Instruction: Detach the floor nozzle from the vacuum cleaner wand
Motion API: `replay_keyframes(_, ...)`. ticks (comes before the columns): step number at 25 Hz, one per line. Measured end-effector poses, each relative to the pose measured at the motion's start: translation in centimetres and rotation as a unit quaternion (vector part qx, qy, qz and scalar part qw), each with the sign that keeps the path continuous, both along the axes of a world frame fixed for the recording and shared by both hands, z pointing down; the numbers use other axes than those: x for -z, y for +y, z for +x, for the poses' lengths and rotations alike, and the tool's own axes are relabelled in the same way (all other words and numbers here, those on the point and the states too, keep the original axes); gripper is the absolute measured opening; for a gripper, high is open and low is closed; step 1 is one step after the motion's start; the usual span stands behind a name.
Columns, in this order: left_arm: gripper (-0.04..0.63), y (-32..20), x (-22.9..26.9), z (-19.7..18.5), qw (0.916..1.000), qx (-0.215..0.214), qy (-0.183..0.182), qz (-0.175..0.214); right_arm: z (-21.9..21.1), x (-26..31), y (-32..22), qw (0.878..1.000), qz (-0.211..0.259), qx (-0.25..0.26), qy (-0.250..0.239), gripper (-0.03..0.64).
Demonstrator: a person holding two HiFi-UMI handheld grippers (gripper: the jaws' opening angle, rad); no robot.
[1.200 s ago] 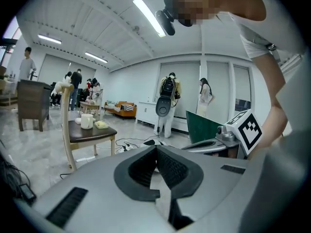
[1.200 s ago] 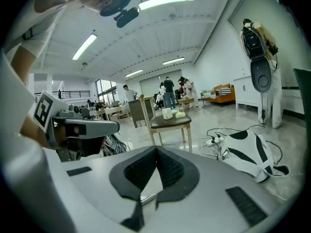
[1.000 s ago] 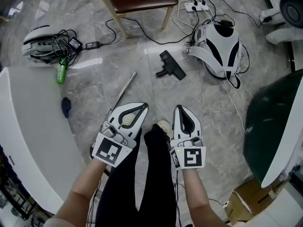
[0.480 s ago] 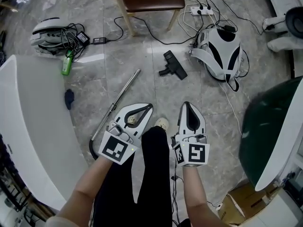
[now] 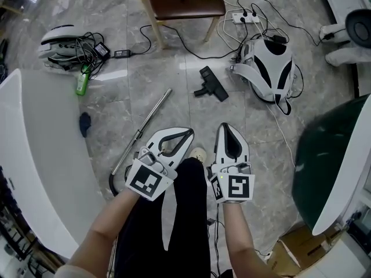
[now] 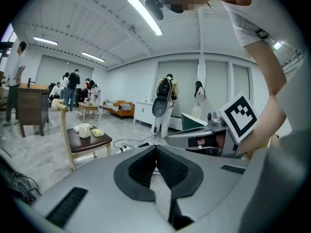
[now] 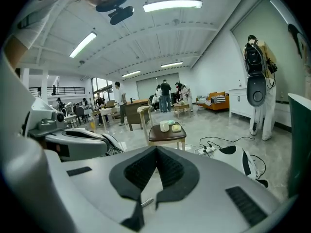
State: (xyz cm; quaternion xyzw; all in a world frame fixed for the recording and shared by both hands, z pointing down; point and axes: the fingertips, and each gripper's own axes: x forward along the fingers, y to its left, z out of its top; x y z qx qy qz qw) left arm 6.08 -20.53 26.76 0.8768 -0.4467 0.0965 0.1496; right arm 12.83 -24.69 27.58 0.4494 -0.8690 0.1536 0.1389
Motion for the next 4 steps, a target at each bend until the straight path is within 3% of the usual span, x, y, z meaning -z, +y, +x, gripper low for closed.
replay_keyframes(4,0.011,0.51,-0.58,-0.50,0.9999,0.001,0.001,-0.017,-0.70,-0.44,0.47,1.000,-0.013,0.004,0.004,0.015)
